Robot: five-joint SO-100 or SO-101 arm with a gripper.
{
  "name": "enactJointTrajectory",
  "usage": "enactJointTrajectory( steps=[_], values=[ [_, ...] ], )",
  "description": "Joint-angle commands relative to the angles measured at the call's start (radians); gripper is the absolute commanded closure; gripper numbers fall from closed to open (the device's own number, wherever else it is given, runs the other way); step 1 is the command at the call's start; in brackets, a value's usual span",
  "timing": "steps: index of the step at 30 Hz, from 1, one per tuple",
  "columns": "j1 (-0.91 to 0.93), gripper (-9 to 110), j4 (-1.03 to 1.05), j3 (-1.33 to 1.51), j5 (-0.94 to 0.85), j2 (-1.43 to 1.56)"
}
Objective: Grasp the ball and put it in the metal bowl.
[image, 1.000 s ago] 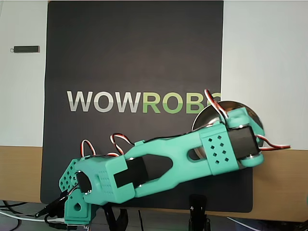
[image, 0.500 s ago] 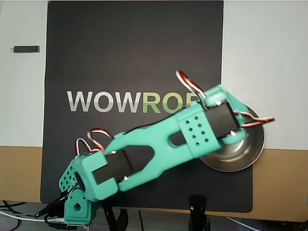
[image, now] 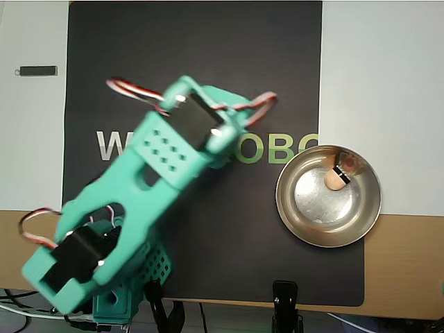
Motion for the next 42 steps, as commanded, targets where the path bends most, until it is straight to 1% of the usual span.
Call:
enactJointTrajectory(
  steps=[1,7,14,20,26,28,32,37,42],
  values=[
    [-0.098,101,-0.035,0.081,0.052,0.098],
    [-0.284,101,-0.109,0.187,0.164,0.133],
    [-0.454,101,-0.146,0.201,0.302,0.132],
    [-0.563,101,-0.146,0.202,0.405,0.121],
    [-0.634,101,-0.169,0.23,0.494,0.133],
    [-0.647,101,-0.249,0.293,0.511,0.144],
    [-0.657,101,-0.474,0.492,0.531,0.225],
    [-0.658,101,-0.732,0.773,0.531,0.405],
    [-0.658,101,-0.9,1.006,0.531,0.62]
  ],
)
